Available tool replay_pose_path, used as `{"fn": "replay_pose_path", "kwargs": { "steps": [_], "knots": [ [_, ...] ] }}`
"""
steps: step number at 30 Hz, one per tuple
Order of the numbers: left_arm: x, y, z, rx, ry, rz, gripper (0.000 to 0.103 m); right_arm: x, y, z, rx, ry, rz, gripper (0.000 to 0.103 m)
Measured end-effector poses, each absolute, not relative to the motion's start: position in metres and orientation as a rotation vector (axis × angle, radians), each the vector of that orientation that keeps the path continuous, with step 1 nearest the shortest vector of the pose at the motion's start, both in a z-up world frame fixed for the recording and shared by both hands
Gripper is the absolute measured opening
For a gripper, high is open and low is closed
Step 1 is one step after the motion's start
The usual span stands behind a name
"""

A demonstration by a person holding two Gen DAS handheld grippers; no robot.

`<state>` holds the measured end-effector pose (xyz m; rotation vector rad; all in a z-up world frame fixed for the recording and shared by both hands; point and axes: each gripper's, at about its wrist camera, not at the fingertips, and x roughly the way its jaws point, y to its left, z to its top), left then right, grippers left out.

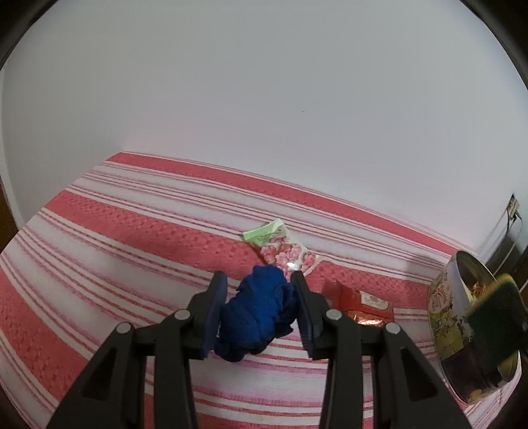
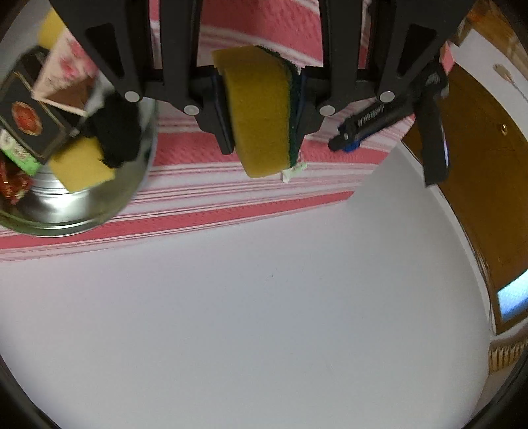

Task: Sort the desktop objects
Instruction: 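Carry the pom-pom and sponge over the tin and open both grippers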

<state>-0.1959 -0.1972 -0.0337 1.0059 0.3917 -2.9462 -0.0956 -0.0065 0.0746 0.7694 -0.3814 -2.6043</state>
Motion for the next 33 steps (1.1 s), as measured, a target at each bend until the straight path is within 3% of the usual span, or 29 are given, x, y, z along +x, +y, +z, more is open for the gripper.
{"fn": "replay_pose_path", "kwargs": {
  "steps": [10, 33],
  "knots": [
    [-0.141, -0.134, -0.016, 1.040, 0.246, -2.979, 0.039, -0.039, 0.030, 0.088, 0.640, -0.320, -2.649, 0.036],
    [-0.063, 0.031, 0.007, 0.979, 0.005, -3.194, 0.039, 0.035, 0.125, 0.089, 0.570, -0.436, -2.800, 0.036]
  ]
}}
